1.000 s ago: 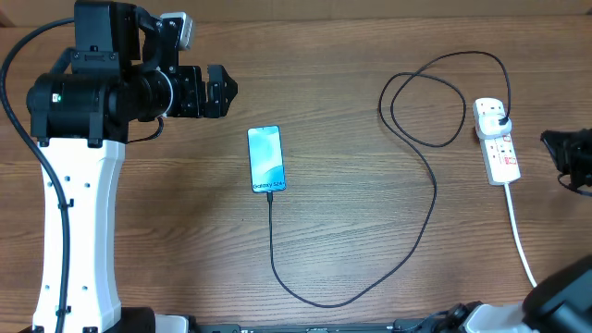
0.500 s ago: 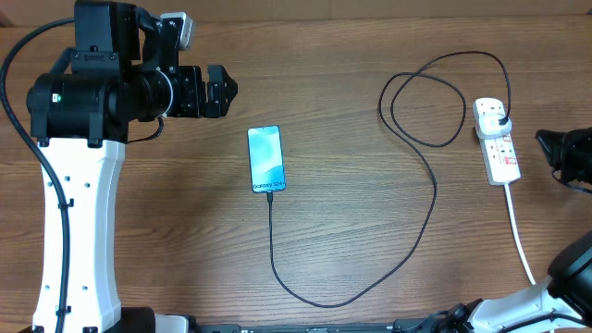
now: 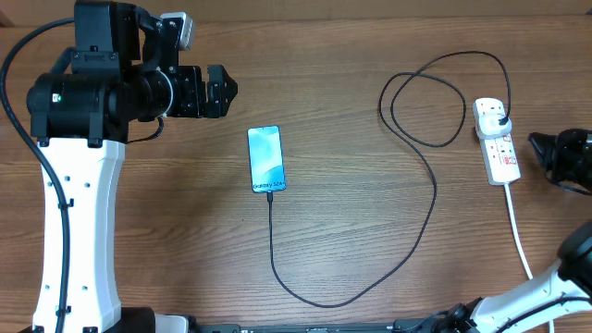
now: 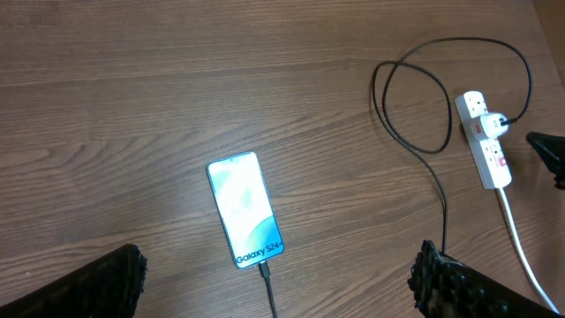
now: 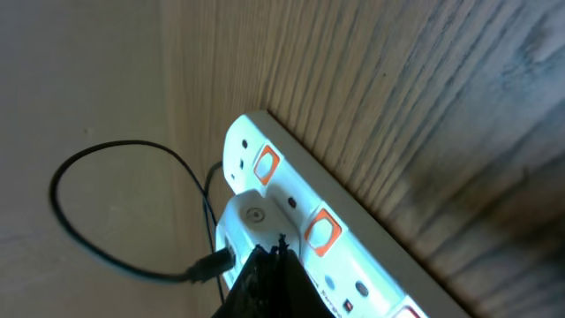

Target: Plug charger to phone and switch on socket

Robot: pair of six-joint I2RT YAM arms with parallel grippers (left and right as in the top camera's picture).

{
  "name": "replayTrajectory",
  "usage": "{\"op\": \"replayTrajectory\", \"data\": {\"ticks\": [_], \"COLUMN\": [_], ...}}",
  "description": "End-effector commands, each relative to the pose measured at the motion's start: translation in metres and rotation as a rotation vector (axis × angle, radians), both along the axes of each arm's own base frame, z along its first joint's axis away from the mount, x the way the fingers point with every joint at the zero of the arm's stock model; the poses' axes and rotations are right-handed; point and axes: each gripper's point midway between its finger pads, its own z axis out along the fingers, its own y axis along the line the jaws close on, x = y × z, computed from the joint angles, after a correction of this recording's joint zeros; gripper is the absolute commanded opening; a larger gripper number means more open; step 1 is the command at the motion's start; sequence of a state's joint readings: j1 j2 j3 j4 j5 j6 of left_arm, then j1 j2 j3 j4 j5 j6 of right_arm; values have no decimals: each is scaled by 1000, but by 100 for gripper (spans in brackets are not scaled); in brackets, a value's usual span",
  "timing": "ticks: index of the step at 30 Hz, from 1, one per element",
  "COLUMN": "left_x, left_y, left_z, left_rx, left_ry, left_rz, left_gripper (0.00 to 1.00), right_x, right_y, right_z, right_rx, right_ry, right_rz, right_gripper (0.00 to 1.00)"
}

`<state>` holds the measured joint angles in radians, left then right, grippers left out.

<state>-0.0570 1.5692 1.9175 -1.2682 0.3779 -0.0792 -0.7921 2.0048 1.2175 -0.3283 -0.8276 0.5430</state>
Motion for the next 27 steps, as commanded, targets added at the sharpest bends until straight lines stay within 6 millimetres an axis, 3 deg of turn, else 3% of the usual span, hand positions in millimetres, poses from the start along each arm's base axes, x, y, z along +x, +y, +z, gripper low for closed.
{"op": "replayTrajectory", "data": {"ticks": [1,15,27], "left_x": [1,1,1], "left_y": [0,0,0], "left_z": [-4,-4,-4], "left_rx": [-3,-3,-3], "left_ry": [10,10,10], "left_rz": [-3,-3,-3], "left_gripper": [99,100,99], "right_x": [13,16,24], "right_y": [7,14,23], "right_z": [0,-30,-31], "right_rx": [-8,13,-18], "right_ry": [-17,51,46], "right_rz": [29,20,46], "right_gripper": [4,4,4]}}
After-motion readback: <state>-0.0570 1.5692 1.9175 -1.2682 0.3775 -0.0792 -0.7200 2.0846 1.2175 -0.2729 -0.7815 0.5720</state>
